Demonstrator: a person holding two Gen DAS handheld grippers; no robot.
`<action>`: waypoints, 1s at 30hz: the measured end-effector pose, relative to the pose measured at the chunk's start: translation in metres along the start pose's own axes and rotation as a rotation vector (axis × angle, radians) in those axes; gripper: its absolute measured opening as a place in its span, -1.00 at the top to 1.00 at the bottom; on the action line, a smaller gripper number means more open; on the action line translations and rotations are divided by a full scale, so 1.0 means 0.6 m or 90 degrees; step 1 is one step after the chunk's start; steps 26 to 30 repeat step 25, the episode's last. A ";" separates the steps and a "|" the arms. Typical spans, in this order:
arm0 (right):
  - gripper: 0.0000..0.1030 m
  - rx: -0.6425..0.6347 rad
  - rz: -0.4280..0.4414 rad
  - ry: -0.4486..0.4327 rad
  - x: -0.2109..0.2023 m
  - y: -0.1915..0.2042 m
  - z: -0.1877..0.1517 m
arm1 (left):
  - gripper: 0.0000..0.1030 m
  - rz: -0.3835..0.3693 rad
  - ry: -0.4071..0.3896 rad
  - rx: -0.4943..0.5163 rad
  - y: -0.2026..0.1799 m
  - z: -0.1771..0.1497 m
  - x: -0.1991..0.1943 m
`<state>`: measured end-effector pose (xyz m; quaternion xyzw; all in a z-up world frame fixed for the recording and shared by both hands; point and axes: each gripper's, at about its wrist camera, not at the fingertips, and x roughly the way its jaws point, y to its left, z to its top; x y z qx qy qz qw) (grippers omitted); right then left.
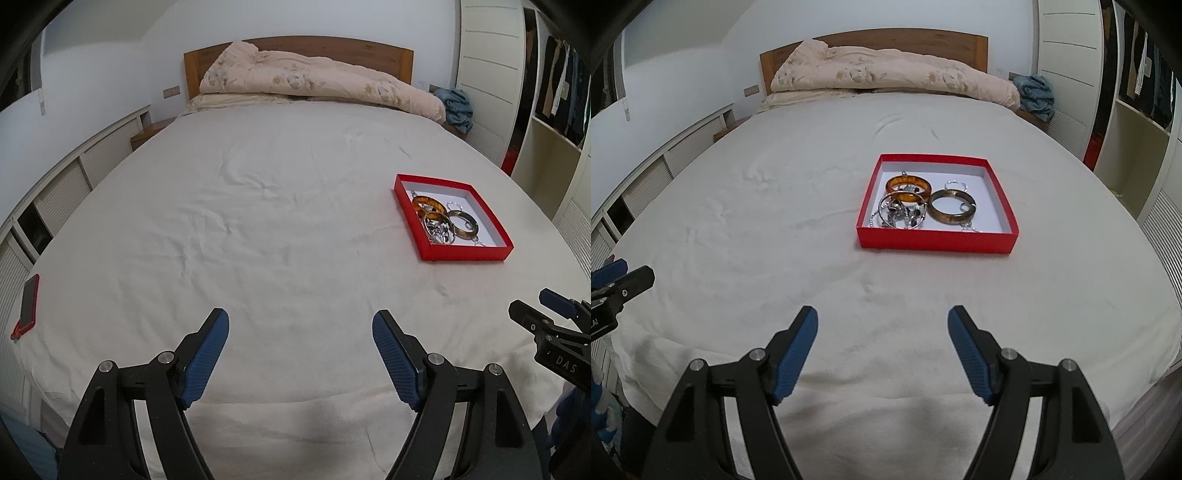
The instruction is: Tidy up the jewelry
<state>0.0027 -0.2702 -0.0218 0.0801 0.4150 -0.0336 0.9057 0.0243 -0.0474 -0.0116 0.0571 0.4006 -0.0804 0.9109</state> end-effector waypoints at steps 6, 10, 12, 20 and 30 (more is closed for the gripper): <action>-0.50 0.007 -0.001 -0.001 0.001 -0.008 -0.002 | -0.58 -0.001 -0.003 0.002 -0.002 -0.003 -0.002; -0.51 0.008 -0.001 0.001 0.001 -0.010 -0.003 | -0.58 0.000 -0.010 0.005 -0.005 -0.005 -0.006; -0.51 0.007 -0.001 0.001 0.001 -0.010 -0.004 | -0.58 0.000 -0.013 0.005 -0.007 -0.006 -0.007; -0.51 0.008 -0.002 0.000 0.001 -0.011 -0.004 | -0.58 -0.004 -0.013 0.007 -0.009 -0.006 -0.009; -0.51 0.008 -0.002 0.001 0.001 -0.011 -0.003 | -0.58 -0.004 -0.011 0.008 -0.009 -0.004 -0.009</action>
